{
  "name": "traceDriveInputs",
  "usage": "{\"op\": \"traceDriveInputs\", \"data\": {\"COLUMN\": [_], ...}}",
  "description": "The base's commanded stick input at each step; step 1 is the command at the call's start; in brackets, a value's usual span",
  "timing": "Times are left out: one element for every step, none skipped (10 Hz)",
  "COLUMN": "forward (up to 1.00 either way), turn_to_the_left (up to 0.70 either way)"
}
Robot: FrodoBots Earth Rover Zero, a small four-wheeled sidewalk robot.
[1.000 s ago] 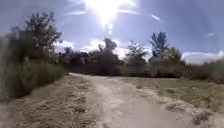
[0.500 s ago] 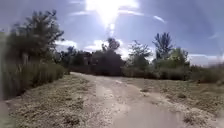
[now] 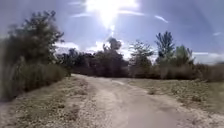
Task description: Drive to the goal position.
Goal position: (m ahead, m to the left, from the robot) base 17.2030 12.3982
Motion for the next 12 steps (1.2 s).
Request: {"op": "traceDriveInputs", "data": {"forward": [0.70, 0.70, 0.70, 0.70, 0.70, 0.70, 0.70, 0.70, 0.70, 0.70, 0.70, 0.70], "turn_to_the_left": [0.00, 0.00, 0.00, 0.00, 0.00, 0.00, 0.00, 0.00, 0.00, 0.00, 0.00, 0.00]}}
